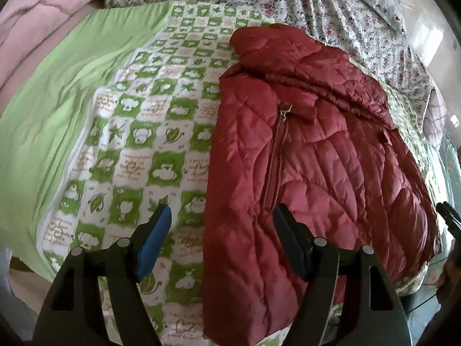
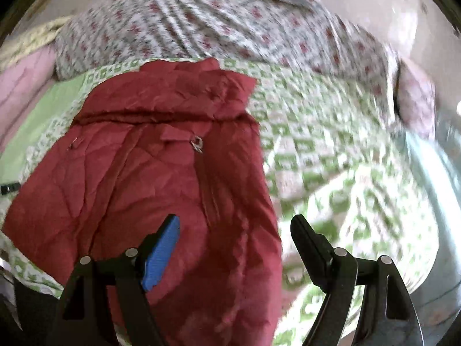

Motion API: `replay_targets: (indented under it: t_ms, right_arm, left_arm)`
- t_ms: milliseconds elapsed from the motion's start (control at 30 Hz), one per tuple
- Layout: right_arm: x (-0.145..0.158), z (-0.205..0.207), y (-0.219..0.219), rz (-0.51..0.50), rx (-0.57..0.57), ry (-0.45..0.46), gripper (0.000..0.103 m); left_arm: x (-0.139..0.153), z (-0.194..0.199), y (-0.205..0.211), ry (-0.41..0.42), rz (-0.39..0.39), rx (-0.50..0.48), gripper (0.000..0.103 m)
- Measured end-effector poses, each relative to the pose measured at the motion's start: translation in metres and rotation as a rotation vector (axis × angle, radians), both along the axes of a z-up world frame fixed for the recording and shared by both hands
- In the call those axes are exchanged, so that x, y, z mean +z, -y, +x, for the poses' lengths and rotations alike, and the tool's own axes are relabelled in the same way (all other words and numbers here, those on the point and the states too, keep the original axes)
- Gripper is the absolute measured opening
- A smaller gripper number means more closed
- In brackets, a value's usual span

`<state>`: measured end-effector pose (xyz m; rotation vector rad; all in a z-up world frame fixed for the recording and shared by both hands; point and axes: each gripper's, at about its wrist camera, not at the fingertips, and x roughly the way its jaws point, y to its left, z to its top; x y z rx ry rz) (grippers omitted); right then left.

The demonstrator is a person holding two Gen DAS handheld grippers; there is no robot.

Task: Fold large clothes

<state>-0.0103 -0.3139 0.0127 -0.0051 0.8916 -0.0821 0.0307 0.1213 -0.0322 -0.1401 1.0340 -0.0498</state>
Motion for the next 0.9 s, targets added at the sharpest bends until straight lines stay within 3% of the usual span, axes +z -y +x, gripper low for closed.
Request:
replay_targets:
  t_ms: [233, 800, 900]
  right_arm:
    - [-0.027, -0.013, 0.025, 0.258, -0.001, -0.06, 0.081]
    - [-0.048, -0.026, 0.049, 0.492, 0.043, -0.126, 0.079]
    - [-0.052, -0.027, 0.048, 0.517, 0.076, -0.156, 0.07]
  left_arm:
    - [-0.015, -0.005, -0.003, -0.046, -0.017, -0.009, 0.073]
    - [-0.038, -0.024, 0.009, -0.105, -0.061, -0.12, 0.073]
    - [-0.041, -0.027, 0.01, -0.117, -0.076, -0.13, 0.073]
